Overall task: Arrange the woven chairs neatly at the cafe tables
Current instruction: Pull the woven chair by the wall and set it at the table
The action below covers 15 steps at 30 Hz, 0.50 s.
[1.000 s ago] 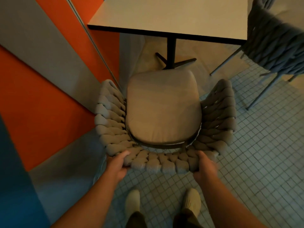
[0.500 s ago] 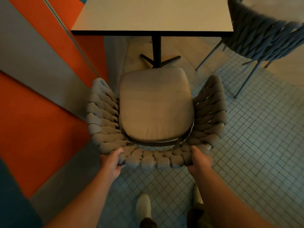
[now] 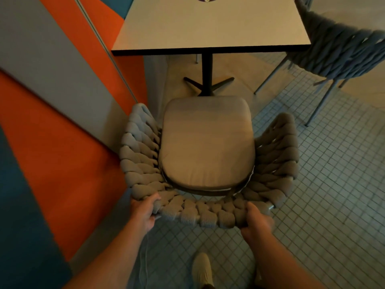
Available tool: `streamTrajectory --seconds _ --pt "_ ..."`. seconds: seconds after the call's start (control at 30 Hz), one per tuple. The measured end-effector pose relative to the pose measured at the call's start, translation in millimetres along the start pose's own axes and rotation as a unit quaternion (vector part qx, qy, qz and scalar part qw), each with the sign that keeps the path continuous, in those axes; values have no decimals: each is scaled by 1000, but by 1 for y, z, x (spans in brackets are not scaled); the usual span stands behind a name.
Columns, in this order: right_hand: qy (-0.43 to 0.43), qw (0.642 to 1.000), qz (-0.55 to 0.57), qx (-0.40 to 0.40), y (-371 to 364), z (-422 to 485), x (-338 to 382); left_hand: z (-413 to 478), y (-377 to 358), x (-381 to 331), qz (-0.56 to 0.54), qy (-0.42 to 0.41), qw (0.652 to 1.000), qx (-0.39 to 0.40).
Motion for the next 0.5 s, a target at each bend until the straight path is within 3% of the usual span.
streamTrajectory --seconds 0.5 --pt "24 996 52 73 22 -12 -15 -16 27 16 6 -10 1000 19"
Point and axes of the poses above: each hand's wrist, its own z-axis towards the middle knuckle, its own y-axis out of the back of the hand, x = y × z, the point moved 3 cm from there along z, towards the middle knuckle, and after that the axes turned 13 degrees about -z, right-handed, at the moved point
